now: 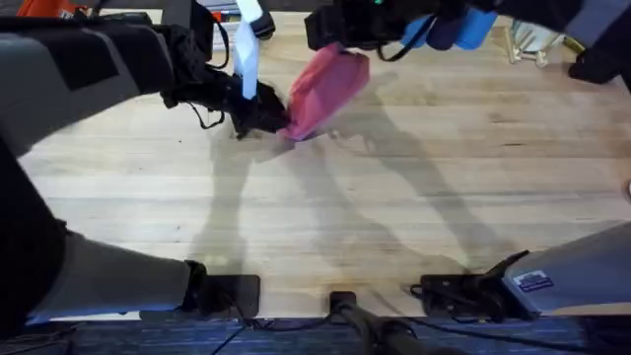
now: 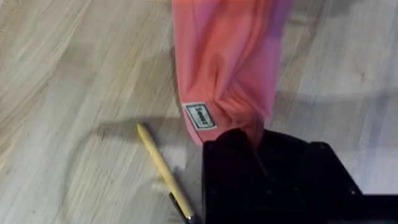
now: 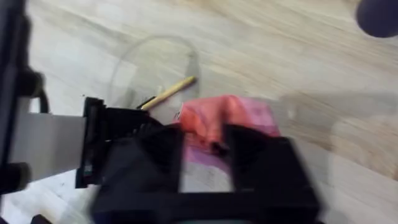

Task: Unzip the bag, pick up the pens from the table one at a time and place them inside, then zip the bag closed.

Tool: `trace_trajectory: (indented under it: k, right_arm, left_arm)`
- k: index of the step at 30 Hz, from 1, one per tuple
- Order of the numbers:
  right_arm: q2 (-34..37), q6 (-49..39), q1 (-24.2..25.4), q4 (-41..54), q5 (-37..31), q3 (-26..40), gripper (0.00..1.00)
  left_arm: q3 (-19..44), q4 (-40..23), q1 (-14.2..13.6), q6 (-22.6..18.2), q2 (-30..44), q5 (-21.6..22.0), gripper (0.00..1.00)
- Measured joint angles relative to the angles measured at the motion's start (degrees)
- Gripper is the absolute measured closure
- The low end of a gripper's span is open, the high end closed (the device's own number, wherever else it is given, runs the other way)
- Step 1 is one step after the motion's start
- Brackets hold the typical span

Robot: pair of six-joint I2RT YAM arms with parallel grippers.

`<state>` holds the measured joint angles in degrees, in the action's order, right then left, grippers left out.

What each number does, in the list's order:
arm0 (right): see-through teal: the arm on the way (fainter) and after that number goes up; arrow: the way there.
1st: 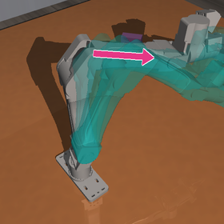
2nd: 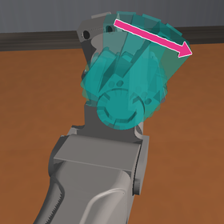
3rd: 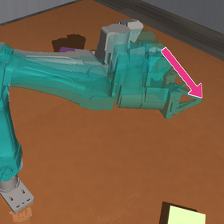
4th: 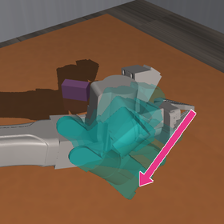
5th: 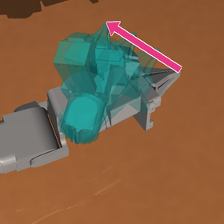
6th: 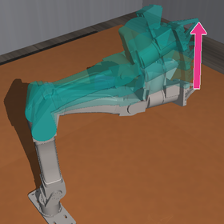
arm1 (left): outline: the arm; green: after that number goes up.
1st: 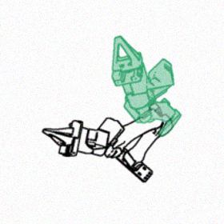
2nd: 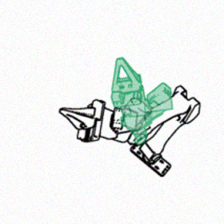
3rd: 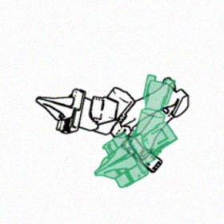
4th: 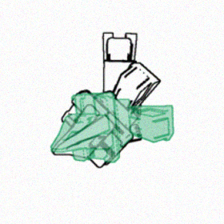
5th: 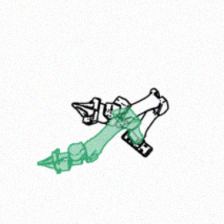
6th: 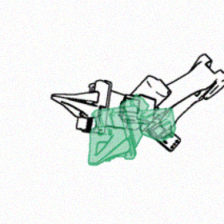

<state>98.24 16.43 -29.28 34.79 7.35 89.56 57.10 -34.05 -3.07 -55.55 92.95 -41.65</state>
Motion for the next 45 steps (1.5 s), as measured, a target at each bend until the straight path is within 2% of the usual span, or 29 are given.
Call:
trace_trajectory:
  k: [3,4,5,13,33,34,40,45]
  right_arm:
    - [-1.2,0.0,3.0,2.4,1.1,0.0,0.115]
    - [-1.7,-0.1,4.0,3.2,1.6,0.0,0.034]
    - [-2.4,-0.2,5.0,3.9,2.0,0.0,0.012]
    - [-5.0,-0.2,10.4,7.4,3.4,0.0,0.005]
    - [-5.0,-0.2,10.6,8.3,4.1,0.0,0.004]
    - [-5.0,4.5,10.7,10.4,2.6,0.0,0.004]
    - [-4.9,15.4,10.8,10.7,-0.4,0.0,0.004]
    - [-4.1,20.0,10.8,10.8,-1.7,0.0,0.004]
  left_arm:
    - [0.0,0.5,0.0,0.0,0.0,-1.3,0.959]
    - [0.1,0.8,0.0,0.0,0.0,-2.1,0.959]
    - [0.1,1.1,-0.1,0.0,0.0,-2.7,0.959]
    - [0.5,1.1,-0.7,0.0,0.0,-3.4,0.959]
    - [0.5,1.1,-0.7,0.0,0.0,-3.4,0.959]
    - [0.5,1.1,-0.7,0.0,0.0,-3.4,0.959]
    - [0.5,1.1,-0.7,0.0,0.0,-3.4,0.959]
    - [0.5,1.1,-0.7,0.0,0.0,-3.4,0.959]
